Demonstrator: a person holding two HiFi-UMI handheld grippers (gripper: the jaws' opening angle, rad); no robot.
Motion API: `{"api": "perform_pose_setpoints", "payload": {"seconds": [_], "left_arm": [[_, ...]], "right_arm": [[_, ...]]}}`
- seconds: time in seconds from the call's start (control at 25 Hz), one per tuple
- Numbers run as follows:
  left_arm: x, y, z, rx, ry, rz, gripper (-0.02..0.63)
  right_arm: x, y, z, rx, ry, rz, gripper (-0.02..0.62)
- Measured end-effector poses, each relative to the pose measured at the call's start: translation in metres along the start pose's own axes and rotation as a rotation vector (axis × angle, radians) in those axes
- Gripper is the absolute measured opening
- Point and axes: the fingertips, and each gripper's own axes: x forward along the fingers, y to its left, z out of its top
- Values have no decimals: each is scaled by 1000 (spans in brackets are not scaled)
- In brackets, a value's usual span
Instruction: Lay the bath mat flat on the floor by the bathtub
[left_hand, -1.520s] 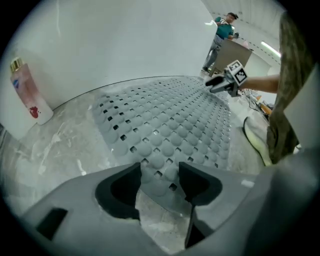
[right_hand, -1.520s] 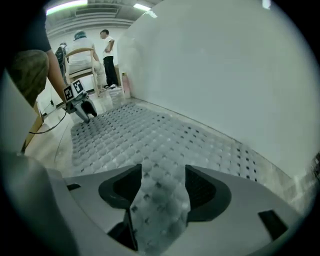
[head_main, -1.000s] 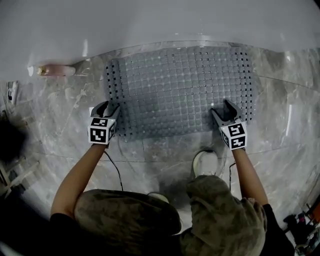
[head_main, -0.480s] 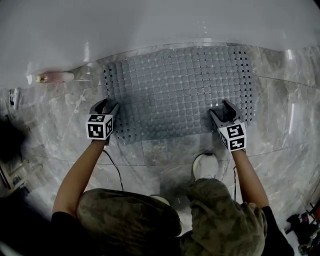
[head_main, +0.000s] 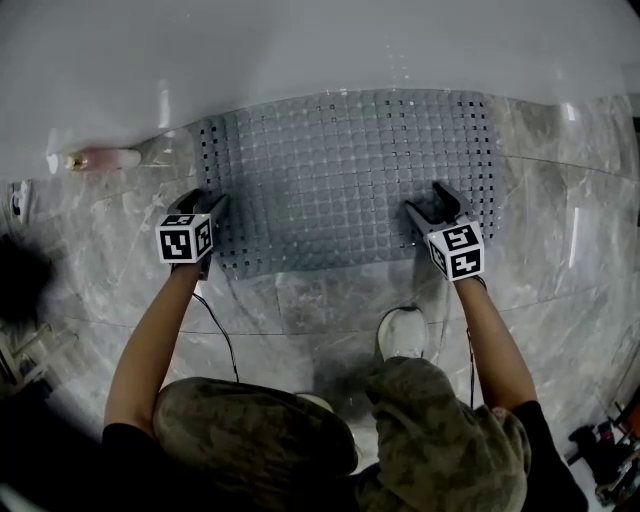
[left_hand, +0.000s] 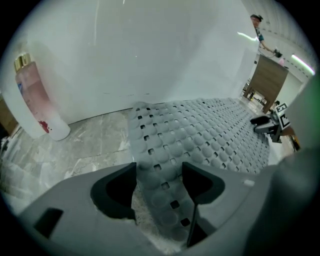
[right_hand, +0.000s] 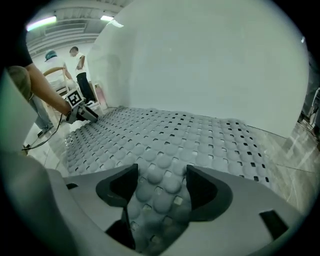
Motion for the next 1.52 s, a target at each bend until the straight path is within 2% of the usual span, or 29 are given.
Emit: {"api": "perform_pose_setpoints", "payload": {"seconds": [0.12,0.2,0.28,0.4,0.52,0.64,0.72,0.88,1.0,1.2,1.4,1.52], "left_arm": [[-7,-6,-16,0,-21,11,289],[-14,-11,-7,40,-47,6,287],[-23,-16,19,51,-98,-13,287],[-53,-31,57,8,-190,-32,287],[-103,-66,84,2,-283,-70,287],[-170,-108,102,29,-332,-116,278],[-222,-134,111,16,-345,-147,276],[-356,-174,121,-122,-357,-177,276],[-463,-204,146,-196,-393,-198,276],[-650,-264,196,-125,-469,-277,276],[-815,-291,225,-94,-525,-327,276],[-892,-303,234,-110,-564,-323,273]], "right_arm": [[-7,7,-8,1,12,12,282],[-20,8,-2,21,14,12,281],[-40,0,24,62,-16,1,281],[-87,-10,83,158,-119,-16,281],[-149,-3,126,261,-202,-27,281],[-218,18,157,346,-239,-12,281],[-271,33,180,383,-259,-8,281],[-390,70,233,427,-284,-15,281],[-476,95,288,419,-307,-27,281],[-621,160,387,290,-336,-13,281],[-757,224,463,301,-409,-17,281],[-822,259,484,295,-419,-13,279]]}}
